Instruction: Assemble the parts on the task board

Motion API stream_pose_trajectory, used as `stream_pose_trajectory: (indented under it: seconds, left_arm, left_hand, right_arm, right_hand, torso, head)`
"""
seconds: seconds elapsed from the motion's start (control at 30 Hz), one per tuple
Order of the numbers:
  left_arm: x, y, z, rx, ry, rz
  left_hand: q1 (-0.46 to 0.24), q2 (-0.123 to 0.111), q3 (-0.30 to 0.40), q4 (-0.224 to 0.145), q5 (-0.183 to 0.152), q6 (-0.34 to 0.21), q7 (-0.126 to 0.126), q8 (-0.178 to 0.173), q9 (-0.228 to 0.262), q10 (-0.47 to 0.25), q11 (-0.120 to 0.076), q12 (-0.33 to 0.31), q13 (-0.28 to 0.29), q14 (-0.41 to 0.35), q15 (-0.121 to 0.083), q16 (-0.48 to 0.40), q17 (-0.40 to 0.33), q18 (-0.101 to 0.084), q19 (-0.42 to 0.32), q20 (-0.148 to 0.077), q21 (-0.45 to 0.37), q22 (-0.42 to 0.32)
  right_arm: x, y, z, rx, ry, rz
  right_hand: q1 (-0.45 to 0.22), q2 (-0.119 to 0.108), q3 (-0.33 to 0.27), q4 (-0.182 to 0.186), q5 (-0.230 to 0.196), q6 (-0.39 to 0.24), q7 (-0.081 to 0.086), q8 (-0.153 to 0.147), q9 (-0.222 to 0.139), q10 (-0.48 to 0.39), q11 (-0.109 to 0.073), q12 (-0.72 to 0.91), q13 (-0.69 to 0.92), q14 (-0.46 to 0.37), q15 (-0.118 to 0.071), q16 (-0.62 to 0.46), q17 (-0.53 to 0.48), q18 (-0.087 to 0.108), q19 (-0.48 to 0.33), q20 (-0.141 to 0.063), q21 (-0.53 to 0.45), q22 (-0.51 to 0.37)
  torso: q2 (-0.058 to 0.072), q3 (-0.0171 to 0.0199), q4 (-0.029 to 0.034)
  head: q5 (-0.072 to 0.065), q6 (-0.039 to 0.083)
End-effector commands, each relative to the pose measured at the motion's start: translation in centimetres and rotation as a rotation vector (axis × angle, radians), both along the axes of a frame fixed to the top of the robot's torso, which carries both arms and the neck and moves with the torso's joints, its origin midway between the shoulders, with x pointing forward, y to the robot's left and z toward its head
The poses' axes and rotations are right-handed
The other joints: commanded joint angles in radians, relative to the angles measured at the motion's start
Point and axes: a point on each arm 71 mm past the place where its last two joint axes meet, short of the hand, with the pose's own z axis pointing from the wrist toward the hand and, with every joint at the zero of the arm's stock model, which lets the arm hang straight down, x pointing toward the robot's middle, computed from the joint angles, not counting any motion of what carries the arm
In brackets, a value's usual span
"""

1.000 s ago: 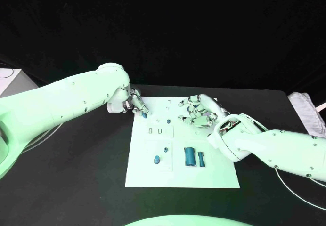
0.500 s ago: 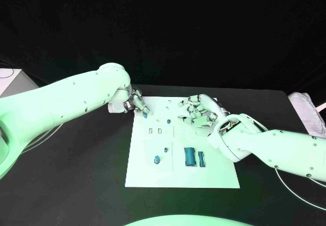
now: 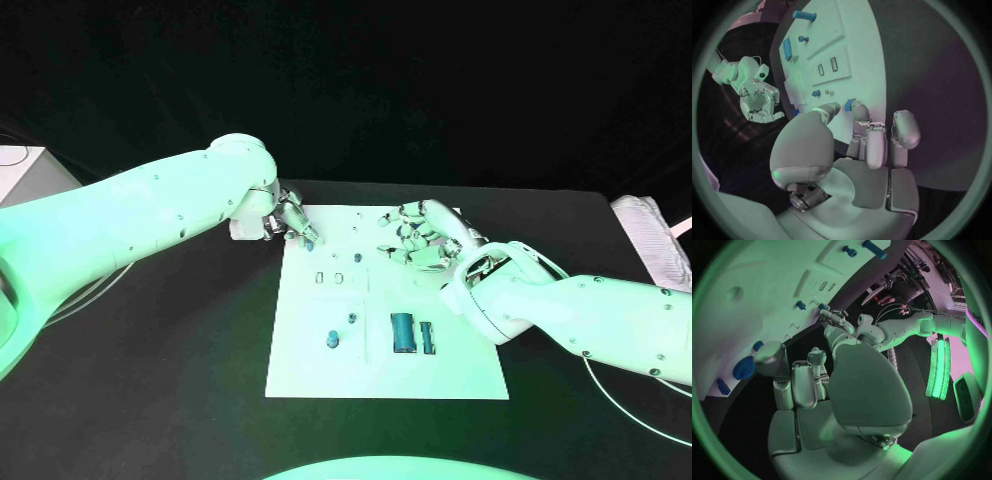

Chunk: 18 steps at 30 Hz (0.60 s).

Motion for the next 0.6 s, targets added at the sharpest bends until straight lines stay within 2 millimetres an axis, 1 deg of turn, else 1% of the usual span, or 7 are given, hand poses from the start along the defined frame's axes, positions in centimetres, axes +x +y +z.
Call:
stream_pose_trajectory:
  seconds: [0.03,0.6]
  left_arm:
    - [-0.07,-0.07,-0.02,-0.003,0.013,-0.005]
    - [-0.12,0.04,-0.05,-0.007,0.013,-0.004]
  left_hand:
    - [0.008,0.001,-0.005,0.0,-0.003,0.007,-0.003,-0.005,0.0,-0.002,0.0,0.006,0.001,0.048,-0.002,0.006,0.036,-0.004,0.003,0.002,-0.003,0.0]
    - [0.009,0.002,-0.007,0.001,-0.003,0.007,-0.003,-0.005,0.0,-0.001,0.001,0.007,0.002,0.048,-0.002,0.006,0.036,-0.004,0.004,0.002,-0.003,0.0]
  right_arm:
    - [-0.05,0.08,0.04,0.0,-0.007,0.009]
    - [-0.03,0.05,0.03,0.0,-0.007,0.007]
  right_hand:
    - [-0.01,0.003,-0.005,0.004,-0.002,-0.007,0.003,0.005,0.001,-0.008,-0.002,-0.005,-0.001,0.006,-0.008,-0.003,0.0,0.017,0.003,0.003,-0.001,0.0]
    - [-0.011,0.004,-0.005,0.004,0.0,-0.007,0.003,0.006,0.001,-0.008,-0.002,-0.006,-0.003,0.006,-0.008,-0.003,0.001,0.017,0.004,0.003,-0.002,0.0]
  torso:
    - [0.0,-0.0003,-0.0002]
    - [0.0,-0.0006,-0.0002]
  head:
    - [0.0,0.0]
    - [0.0,0.0]
